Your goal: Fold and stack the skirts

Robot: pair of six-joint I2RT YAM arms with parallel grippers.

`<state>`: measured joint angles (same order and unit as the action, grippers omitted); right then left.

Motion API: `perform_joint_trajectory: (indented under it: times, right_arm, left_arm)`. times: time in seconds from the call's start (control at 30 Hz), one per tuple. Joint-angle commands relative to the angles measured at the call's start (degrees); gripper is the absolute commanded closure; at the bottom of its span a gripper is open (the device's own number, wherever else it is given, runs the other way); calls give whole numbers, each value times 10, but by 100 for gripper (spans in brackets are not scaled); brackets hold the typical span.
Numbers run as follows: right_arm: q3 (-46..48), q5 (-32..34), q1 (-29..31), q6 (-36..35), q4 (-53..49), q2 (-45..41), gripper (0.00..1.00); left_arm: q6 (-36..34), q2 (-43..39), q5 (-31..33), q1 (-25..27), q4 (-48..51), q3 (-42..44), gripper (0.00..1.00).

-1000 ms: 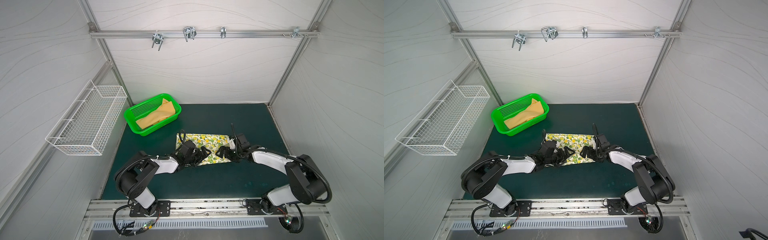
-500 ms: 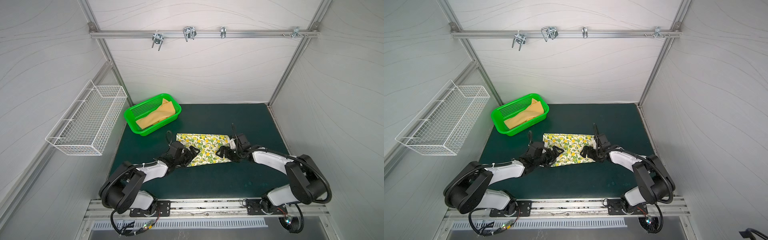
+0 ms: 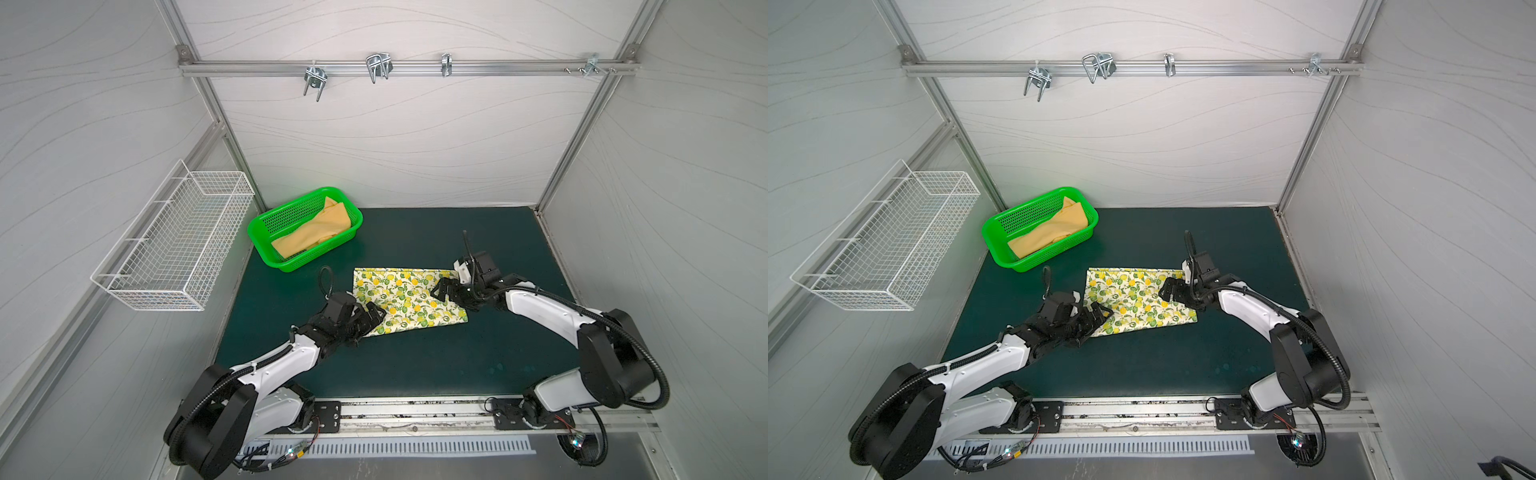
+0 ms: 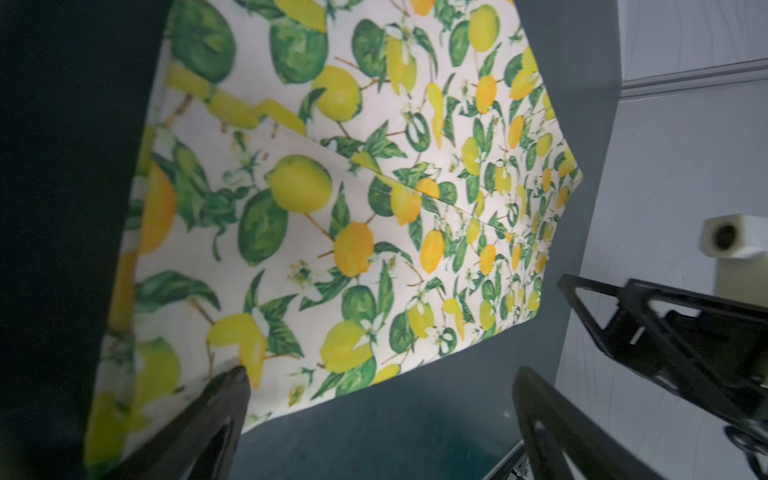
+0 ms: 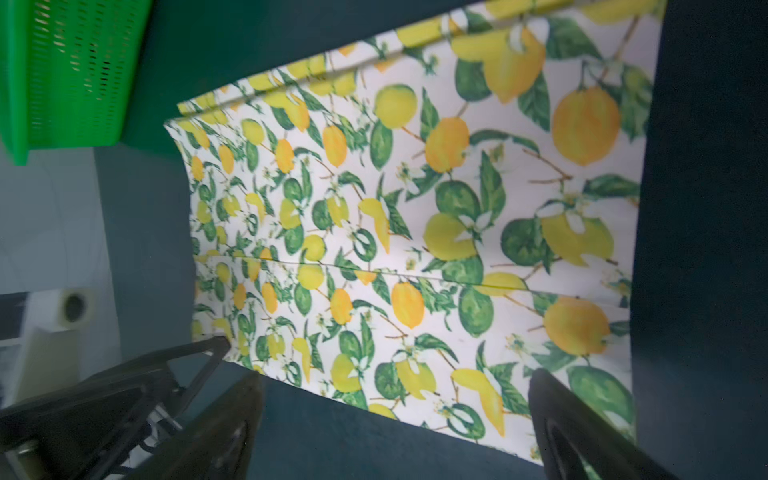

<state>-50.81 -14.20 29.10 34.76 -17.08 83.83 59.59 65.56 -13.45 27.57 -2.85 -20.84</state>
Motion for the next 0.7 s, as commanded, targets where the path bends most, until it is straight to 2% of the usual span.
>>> perform_joint_trajectory:
  times: [0.0,0.33,0.67]
  right_arm:
    - [-44,1,-4,-14,-36,18,1]
    - [-194,-7,-45,-65,-50,185,1]
    - [-254,-10,-71,-70,-45,307,1]
  left_arm:
    - [-14,19,10,-10,-8,9,1]
    - [-13,14,6,-18,-10,31,1]
    - [-16,-22,8,-32,19,47,1]
